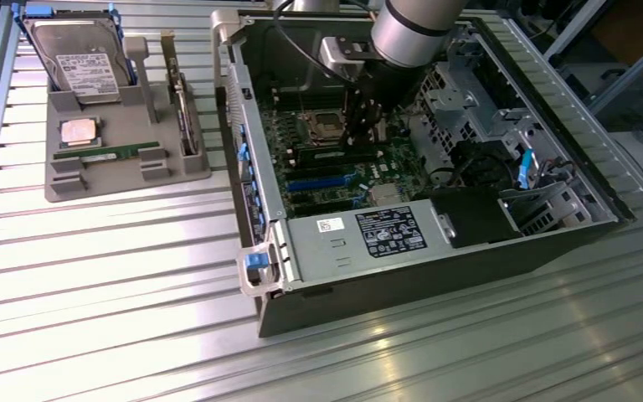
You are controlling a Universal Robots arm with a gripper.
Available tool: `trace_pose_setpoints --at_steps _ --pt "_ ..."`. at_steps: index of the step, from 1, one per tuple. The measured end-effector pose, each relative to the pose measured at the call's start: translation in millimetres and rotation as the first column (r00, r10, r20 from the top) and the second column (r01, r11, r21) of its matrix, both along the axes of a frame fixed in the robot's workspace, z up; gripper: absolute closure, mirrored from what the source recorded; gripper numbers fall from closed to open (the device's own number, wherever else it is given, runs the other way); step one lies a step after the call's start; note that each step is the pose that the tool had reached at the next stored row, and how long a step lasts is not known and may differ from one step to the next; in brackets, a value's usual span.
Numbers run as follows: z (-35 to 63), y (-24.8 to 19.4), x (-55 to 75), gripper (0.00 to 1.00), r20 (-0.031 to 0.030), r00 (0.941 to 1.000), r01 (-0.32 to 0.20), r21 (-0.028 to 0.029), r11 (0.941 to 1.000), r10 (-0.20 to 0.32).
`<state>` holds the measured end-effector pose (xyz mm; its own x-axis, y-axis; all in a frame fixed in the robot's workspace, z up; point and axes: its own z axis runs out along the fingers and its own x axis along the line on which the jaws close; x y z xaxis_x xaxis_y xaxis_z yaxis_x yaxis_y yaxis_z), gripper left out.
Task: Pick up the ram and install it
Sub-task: 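Insert the ram into the slot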
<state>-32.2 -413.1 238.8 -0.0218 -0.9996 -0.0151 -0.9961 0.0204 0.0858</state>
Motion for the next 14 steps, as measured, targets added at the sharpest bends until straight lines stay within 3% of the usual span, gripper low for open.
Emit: trace_pose_setpoints --at_steps 14 --pt "-3.0 0.8 -1.4 0.88 -0.0001 1.0 0.0 0.0001 1.0 0.0"
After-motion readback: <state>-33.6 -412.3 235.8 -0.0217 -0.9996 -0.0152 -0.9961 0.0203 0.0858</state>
